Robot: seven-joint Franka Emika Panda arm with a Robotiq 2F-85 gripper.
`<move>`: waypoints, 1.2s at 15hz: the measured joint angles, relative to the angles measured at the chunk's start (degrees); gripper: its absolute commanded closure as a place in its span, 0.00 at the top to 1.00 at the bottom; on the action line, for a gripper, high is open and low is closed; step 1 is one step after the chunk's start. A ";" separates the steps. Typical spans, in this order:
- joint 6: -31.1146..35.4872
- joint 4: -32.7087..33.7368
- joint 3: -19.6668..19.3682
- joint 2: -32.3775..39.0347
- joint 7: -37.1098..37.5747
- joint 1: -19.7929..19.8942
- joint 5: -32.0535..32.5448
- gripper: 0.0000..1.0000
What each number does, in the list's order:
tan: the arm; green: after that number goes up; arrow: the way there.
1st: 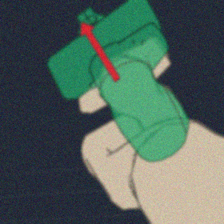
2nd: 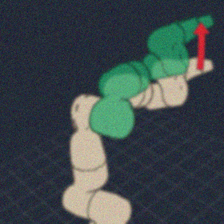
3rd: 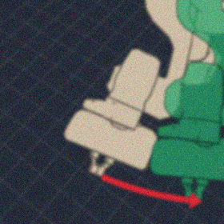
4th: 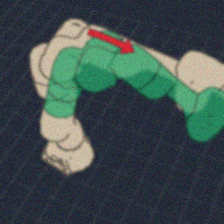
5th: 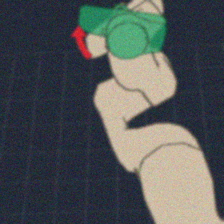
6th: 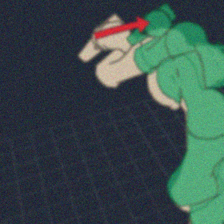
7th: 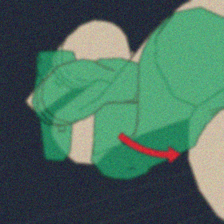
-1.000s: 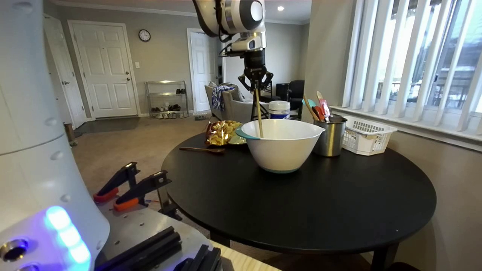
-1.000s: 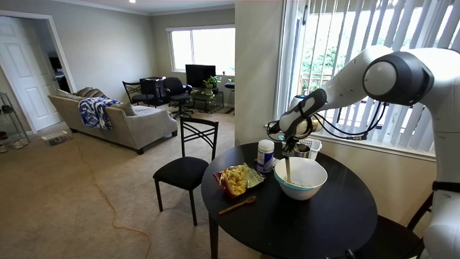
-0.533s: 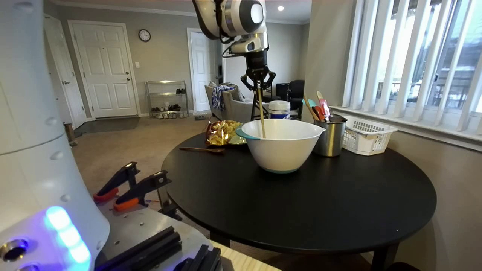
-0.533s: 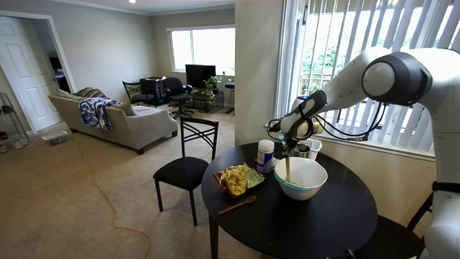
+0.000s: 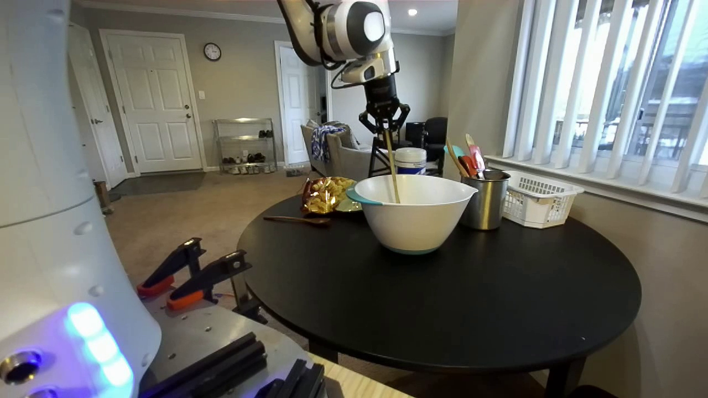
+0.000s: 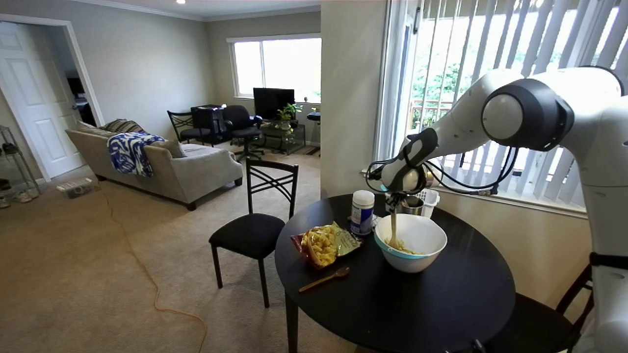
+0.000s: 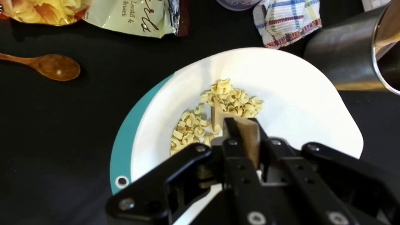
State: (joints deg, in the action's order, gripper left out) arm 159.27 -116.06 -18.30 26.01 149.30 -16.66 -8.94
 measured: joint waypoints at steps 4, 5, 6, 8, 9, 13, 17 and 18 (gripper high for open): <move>3.41 -0.37 -7.47 2.49 0.00 -6.71 -1.51 0.05; 3.69 -0.42 -9.56 3.20 0.00 -8.57 -1.89 0.05; 3.74 -0.44 -11.77 3.98 0.00 -10.53 -1.99 0.05; 3.62 -0.61 -15.19 5.23 0.00 -13.70 -2.00 0.05; 3.35 -0.77 -16.46 5.61 0.00 -14.96 -2.00 0.05; -0.32 -0.70 -19.13 5.71 0.00 -17.32 -2.00 0.05; -9.98 0.46 -23.25 5.70 -0.03 -20.16 -2.03 0.05; -11.92 0.91 -23.21 5.66 -0.03 -20.35 -2.03 0.05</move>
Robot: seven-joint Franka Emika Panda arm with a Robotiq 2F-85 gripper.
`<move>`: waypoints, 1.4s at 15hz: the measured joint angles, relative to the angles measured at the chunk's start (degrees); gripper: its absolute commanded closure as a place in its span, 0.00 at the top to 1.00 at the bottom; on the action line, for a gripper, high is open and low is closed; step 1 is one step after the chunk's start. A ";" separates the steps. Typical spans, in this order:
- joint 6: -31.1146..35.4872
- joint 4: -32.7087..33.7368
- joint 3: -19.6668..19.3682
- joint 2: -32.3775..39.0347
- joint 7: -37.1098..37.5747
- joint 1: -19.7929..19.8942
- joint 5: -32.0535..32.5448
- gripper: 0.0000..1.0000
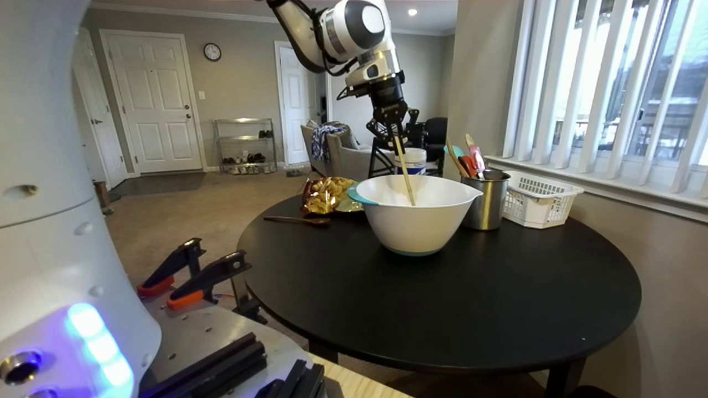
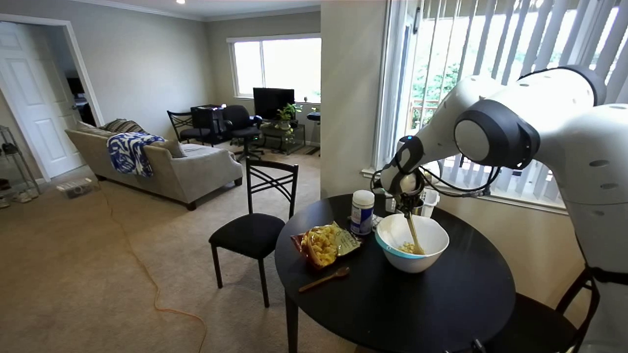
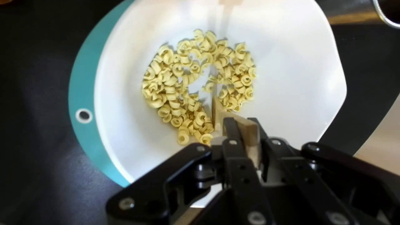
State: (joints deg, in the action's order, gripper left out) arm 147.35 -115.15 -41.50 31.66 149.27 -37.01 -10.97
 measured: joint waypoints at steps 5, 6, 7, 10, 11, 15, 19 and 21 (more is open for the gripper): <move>-5.07 2.08 9.37 -3.26 -0.49 7.26 2.83 0.05; -5.48 2.26 13.11 -4.58 -0.50 10.57 3.05 0.05; -5.48 2.34 16.59 -5.58 -0.50 13.78 3.24 0.05; -5.37 2.38 22.43 -6.92 -0.49 19.80 3.86 0.05; -5.35 2.36 22.42 -6.91 -0.49 19.88 3.71 0.05; -5.33 2.32 21.87 -6.84 -0.49 19.23 3.72 0.05; -5.30 2.29 20.12 -6.52 -0.47 17.14 3.69 0.36; -5.35 2.24 18.92 -6.30 -0.46 15.77 3.32 0.43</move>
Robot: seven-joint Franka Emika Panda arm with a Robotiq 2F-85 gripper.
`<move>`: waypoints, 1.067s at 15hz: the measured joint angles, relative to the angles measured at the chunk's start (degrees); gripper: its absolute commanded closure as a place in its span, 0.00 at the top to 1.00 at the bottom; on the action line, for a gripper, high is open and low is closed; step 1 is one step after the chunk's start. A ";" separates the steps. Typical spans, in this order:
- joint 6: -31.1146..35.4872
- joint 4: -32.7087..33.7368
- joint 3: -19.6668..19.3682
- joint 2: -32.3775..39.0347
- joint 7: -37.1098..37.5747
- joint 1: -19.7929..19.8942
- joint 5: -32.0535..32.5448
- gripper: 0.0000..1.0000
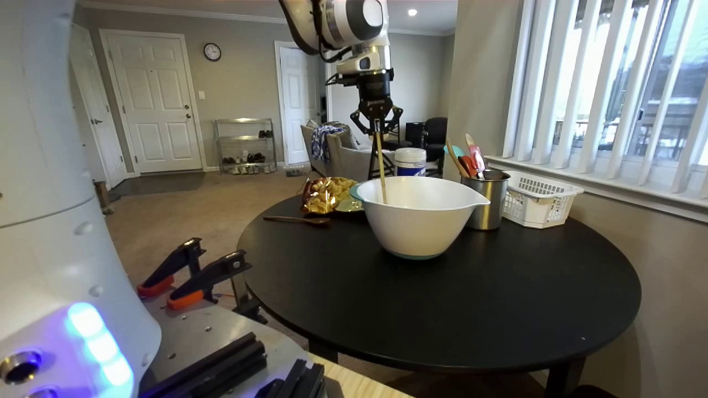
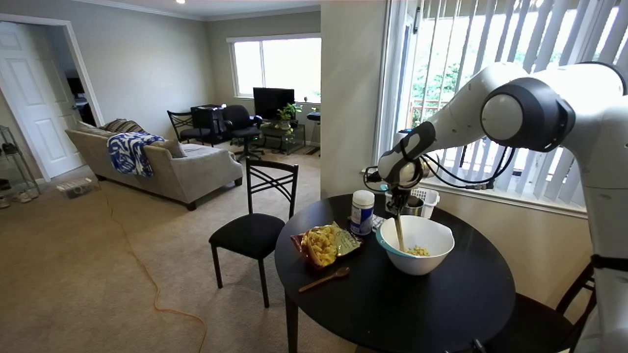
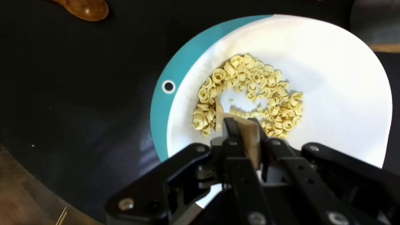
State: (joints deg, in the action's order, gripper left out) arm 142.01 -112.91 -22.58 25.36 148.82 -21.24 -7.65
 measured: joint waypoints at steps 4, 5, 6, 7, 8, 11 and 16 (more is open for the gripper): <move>-0.06 -1.45 -0.56 0.94 0.01 -1.40 -1.63 0.69; -0.06 -1.77 -0.47 1.14 0.02 -1.49 -1.72 0.74; -0.06 -2.03 -0.29 1.25 0.02 -1.49 -1.76 0.56; -0.06 -2.21 -0.14 1.31 0.02 -1.49 -1.77 0.63; -0.06 -2.31 -0.06 1.35 0.02 -1.49 -1.78 0.69; -0.06 -2.36 0.01 1.35 0.02 -1.48 -1.79 0.74; -0.06 -2.36 0.02 1.35 0.02 -1.48 -1.79 0.74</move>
